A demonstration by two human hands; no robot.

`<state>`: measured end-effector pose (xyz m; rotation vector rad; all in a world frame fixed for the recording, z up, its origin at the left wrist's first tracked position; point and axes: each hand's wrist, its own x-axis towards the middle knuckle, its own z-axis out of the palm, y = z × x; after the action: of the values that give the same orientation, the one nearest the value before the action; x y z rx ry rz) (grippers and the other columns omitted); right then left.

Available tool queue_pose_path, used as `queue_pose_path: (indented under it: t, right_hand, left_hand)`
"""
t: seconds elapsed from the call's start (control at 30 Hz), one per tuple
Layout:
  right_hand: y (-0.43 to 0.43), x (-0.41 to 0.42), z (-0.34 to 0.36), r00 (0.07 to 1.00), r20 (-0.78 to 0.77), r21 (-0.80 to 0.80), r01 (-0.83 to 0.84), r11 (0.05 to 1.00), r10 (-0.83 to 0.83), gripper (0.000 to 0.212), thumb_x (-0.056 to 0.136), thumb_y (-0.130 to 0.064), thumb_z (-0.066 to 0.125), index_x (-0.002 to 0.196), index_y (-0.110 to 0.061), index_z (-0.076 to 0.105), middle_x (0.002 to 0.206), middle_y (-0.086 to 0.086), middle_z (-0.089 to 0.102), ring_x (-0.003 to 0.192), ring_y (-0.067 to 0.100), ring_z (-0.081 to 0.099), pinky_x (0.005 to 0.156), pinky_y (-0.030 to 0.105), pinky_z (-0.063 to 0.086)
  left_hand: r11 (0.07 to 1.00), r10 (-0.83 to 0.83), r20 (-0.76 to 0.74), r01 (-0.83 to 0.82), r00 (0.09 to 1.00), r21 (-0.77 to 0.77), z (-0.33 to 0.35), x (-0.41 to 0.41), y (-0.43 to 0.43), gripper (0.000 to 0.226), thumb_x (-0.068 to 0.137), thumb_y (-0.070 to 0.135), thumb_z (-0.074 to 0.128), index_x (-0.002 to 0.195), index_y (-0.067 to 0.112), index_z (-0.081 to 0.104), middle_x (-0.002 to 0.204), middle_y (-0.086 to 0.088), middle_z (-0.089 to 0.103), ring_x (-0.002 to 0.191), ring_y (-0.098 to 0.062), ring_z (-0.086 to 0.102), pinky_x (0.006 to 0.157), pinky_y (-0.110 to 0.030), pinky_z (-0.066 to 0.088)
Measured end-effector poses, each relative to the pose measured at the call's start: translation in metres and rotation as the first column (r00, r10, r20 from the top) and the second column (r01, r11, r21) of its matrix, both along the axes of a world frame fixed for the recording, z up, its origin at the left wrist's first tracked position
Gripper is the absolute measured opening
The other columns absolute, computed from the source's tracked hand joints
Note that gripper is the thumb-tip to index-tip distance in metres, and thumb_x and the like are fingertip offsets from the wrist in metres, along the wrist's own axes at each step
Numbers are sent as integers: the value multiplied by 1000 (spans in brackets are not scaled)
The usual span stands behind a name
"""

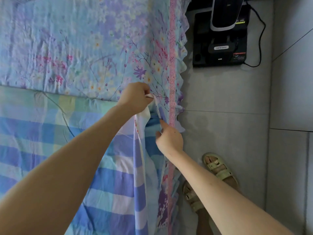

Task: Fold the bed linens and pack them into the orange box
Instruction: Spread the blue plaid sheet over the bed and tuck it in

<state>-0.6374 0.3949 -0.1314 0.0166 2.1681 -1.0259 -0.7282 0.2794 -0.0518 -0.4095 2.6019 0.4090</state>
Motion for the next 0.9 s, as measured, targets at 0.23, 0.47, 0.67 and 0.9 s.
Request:
queue_pose_path:
  t: [0.23,0.47,0.67,0.9]
  right_hand:
    - [-13,-5,-13,940,-315,53,157,986,-133,39,87,-22,66,125,-17,59,109,6,66,93,25,64,68,33,52]
    - [-20,-26,-14,849,-500,331,5,944,171,22,76,-29,78,91,-14,71,88,3,60,79,20,58,58,24,33]
    - [9,37,37,724,560,-190,585,788,-403,22,71,-25,79,57,-19,64,64,4,62,63,21,58,55,29,43]
    - [-18,71,73,383,900,-181,762,621,-207,15,91,-8,57,84,2,67,71,14,69,59,22,65,69,36,58]
  left_hand:
    - [998,-26,-24,25,999,-53,1,-9,5,34,86,10,55,58,18,38,68,-1,44,71,-18,44,50,-17,29]
    - [999,-4,-2,4,1000,-55,0,-13,5,33,87,15,57,59,17,39,64,3,40,65,-16,42,48,-17,29]
    - [993,119,-63,-118,991,25,23,-3,0,20,85,14,58,67,11,51,60,2,40,59,-21,43,37,-10,30]
    - [961,274,-129,-266,953,72,59,37,-15,15,81,14,58,74,1,60,58,-5,48,53,-22,46,52,-25,38]
